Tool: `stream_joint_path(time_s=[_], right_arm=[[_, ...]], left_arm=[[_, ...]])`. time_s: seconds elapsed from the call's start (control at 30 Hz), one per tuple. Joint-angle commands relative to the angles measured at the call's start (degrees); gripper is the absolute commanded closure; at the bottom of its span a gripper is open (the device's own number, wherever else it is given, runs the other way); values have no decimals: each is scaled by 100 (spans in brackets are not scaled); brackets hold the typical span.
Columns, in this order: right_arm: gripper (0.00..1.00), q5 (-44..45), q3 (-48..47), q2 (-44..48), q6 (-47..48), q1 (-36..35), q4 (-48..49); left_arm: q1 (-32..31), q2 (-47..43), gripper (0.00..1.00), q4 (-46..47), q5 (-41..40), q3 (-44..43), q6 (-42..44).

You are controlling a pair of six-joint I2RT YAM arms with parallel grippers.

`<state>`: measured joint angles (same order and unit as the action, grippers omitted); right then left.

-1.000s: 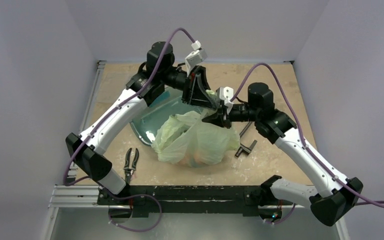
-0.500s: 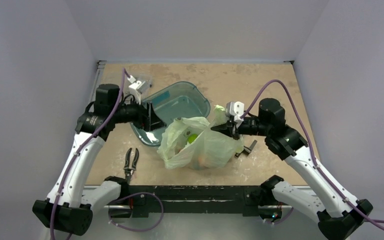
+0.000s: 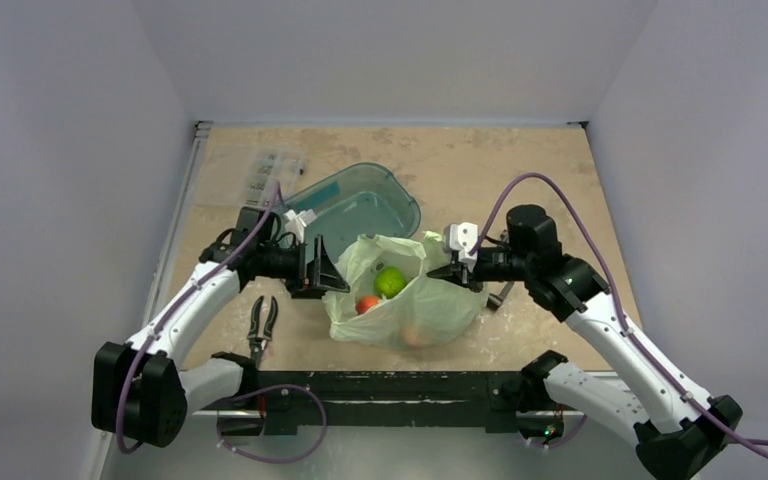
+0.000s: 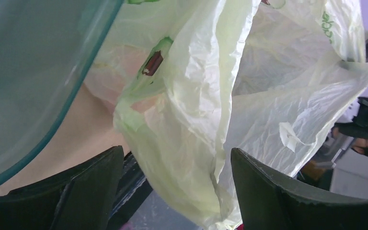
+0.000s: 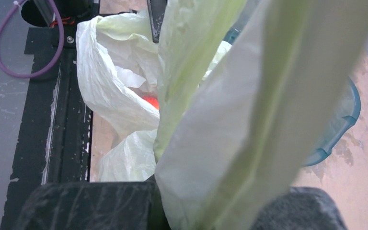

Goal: Place the fake fruits into the plastic bag and tie a complex knot

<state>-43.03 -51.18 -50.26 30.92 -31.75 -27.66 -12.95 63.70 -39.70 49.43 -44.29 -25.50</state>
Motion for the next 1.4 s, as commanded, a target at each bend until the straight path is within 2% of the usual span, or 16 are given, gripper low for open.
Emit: stream_joint_path(time_s=[0.0,0.1,0.17,0.3,0.43,0.5,0.57,0.6,0.67,0.7,0.77,0.8,0.83,0.93,1.13,1.37], right_arm=[[100,-38,102,-10,279,2,-140],[100,78,160,-40,472,3,-292],[100,133,156,-71,567,2,-394],[100,150,97,-142,640,2,-456],[100,252,2,-199,848,2,-651],[100,325,-40,-168,1028,7,-801],[100,340,-58,-103,1194,3,-939],[100,316,-59,-60,1268,4,-1026],[100,372,-20,20,1492,3,-1266],[100,407,17,51,1566,3,-1380],[100,509,30,64,1830,2,-1718],[100,571,51,47,2019,2,-1849],[100,643,58,32,2181,5,-2068],[100,795,102,-61,2634,7,-2469],[100,1124,372,-349,2689,4,-2394],[100,1142,496,-690,2494,2,-2045]], left_arm=[[-340,122,25,2517,1154,426,-1688],[-391,187,59,3540,1578,267,-2383],[-342,118,72,3109,1680,-474,-2053],[-335,36,80,2115,1865,-1763,-1322],[-357,70,100,1713,2057,-2464,-961],[-329,60,100,1413,2012,-2638,-624],[-108,-5,100,639,1501,-2682,-200],[67,-64,87,513,1360,-2438,-266],[338,-163,53,549,1113,-1759,-665],[387,-185,43,466,977,-1442,-735],[390,-238,29,691,896,-760,-891],[392,-228,17,962,889,-420,-1097],[390,-155,12,1239,938,-81,-1278],[317,207,0,2308,1091,701,-2000],[-161,745,0,5371,1351,1574,-3508],[-492,1056,0,8238,1465,1717,-5235]])
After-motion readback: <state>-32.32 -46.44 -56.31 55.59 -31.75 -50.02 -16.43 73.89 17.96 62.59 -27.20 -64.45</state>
